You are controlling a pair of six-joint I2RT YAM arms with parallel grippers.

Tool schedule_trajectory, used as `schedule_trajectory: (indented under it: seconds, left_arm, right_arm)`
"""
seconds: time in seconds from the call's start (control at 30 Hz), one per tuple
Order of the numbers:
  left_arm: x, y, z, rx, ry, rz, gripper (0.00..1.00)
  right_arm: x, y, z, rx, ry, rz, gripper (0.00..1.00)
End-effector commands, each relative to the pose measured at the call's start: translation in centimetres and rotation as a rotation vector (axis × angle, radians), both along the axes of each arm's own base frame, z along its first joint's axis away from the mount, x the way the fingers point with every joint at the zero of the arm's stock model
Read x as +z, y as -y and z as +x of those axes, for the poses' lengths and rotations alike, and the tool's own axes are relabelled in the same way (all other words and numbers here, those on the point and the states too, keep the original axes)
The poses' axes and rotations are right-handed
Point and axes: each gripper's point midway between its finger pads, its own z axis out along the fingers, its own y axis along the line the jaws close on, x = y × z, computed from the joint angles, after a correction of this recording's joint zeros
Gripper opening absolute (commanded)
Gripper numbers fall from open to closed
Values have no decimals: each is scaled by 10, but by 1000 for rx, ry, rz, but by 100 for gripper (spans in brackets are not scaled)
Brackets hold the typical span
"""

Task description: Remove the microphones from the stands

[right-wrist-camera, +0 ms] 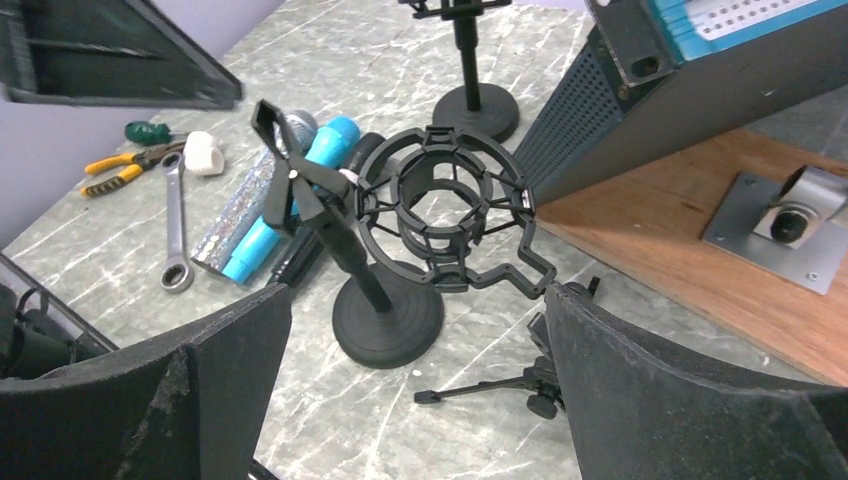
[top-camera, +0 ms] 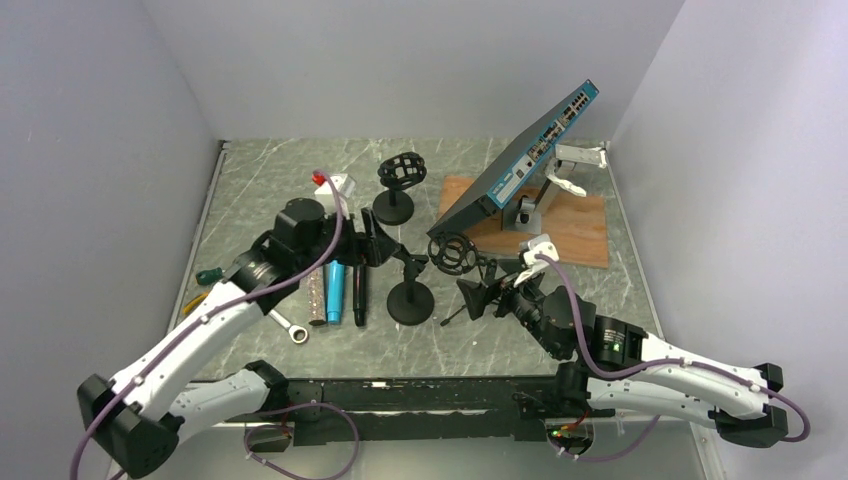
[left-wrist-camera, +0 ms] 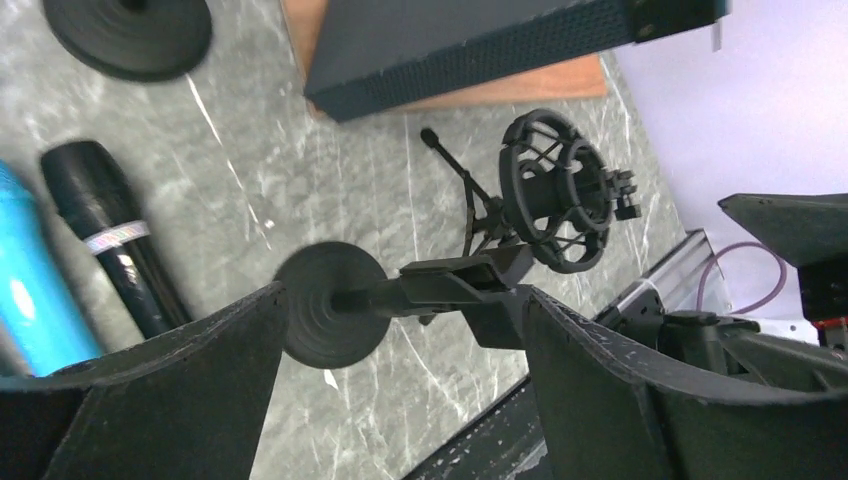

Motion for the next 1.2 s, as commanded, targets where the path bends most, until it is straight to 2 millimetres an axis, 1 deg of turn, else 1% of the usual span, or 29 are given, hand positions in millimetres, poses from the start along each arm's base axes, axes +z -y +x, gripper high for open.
schedule_trajectory:
  seconds: [0.0, 0.1, 0.13, 0.23, 0.33, 0.43, 0.57, 0.67, 0.77, 1.0, 1.1, 1.17]
  left_arm:
    - [68, -30, 0, 52, 255, 24, 90]
    - [101, -49, -9, 88, 380, 24, 93]
    - [114, -59, -13, 114, 428, 20, 94]
    - [141, -84, -22, 189, 541, 19, 96]
    - [161, -104, -33, 243, 629, 11, 97]
    - [174, -119, -43, 282, 687, -5, 98]
    - [182, -131, -54, 305, 728, -23, 99]
    - [185, -132, -62, 298, 732, -53, 99]
    - [186, -132, -65, 303, 718, -95, 99]
    - [193, -127, -77, 263, 706, -167, 99]
    - [194, -127, -80, 251, 703, -165, 99]
    - [197, -131, -80, 265, 706, -151, 99]
  right_arm:
    - [26, 18, 6, -100, -5, 47, 99]
    - [32, 34, 9, -167, -20, 47, 100]
    - [36, 39, 10, -189, -24, 53, 100]
    - [44, 57, 11, -256, -42, 53, 100]
    - [54, 77, 11, -334, -64, 62, 100]
    - [59, 92, 8, -381, -89, 68, 100]
    - [70, 107, 4, -403, -104, 97, 100]
    - [81, 118, 0, -405, -107, 102, 100]
    - [90, 127, -2, -399, -98, 95, 100]
    - [117, 132, -6, -335, -31, 110, 100]
    - [124, 137, -5, -342, -7, 129, 100]
    - [129, 143, -4, -369, 3, 162, 100]
